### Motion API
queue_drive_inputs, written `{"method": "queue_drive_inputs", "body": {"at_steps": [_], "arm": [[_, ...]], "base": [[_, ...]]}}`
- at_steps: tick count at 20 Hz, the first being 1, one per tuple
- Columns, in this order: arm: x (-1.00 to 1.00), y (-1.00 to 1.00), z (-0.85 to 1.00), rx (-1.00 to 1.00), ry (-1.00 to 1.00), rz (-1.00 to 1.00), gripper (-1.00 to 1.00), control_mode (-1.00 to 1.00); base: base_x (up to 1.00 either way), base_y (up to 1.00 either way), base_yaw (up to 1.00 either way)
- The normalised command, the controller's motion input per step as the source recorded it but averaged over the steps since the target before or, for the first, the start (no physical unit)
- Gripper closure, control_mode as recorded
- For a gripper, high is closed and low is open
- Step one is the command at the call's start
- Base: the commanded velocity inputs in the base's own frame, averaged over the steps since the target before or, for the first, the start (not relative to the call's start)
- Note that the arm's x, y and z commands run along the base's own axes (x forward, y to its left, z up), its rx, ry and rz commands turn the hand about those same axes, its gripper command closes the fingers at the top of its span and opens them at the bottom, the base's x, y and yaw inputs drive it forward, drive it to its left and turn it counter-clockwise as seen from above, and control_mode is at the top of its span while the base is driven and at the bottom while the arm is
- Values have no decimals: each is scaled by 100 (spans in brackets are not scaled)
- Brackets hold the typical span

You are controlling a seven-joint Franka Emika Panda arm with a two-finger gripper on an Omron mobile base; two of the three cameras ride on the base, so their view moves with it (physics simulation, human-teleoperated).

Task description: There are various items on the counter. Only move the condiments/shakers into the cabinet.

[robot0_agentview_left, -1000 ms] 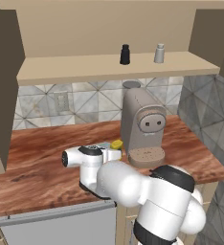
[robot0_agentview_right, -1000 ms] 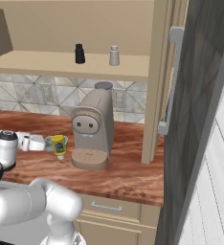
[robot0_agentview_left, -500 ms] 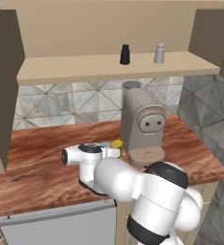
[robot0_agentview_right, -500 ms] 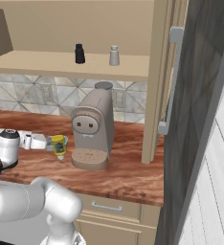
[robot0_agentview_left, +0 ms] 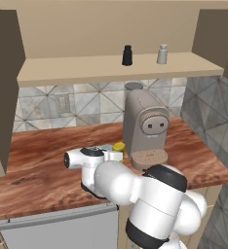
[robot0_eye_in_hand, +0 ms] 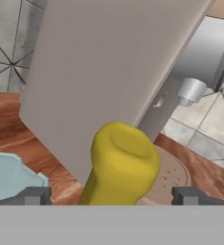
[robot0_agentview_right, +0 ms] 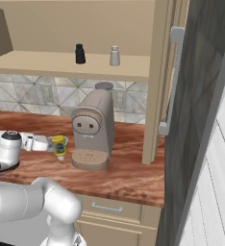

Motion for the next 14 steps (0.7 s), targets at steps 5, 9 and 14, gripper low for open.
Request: {"method": "queue_drive_inputs", "body": {"at_steps": [5, 9, 14], "arm": [[0, -18, -3, 0, 0, 0, -100, -100], [0, -8, 0, 0, 0, 0, -100, -100], [0, 0, 0, 0, 1, 0, 100, -100]], "base": [[0, 0, 0], [0, 0, 0], [0, 0, 0]]}}
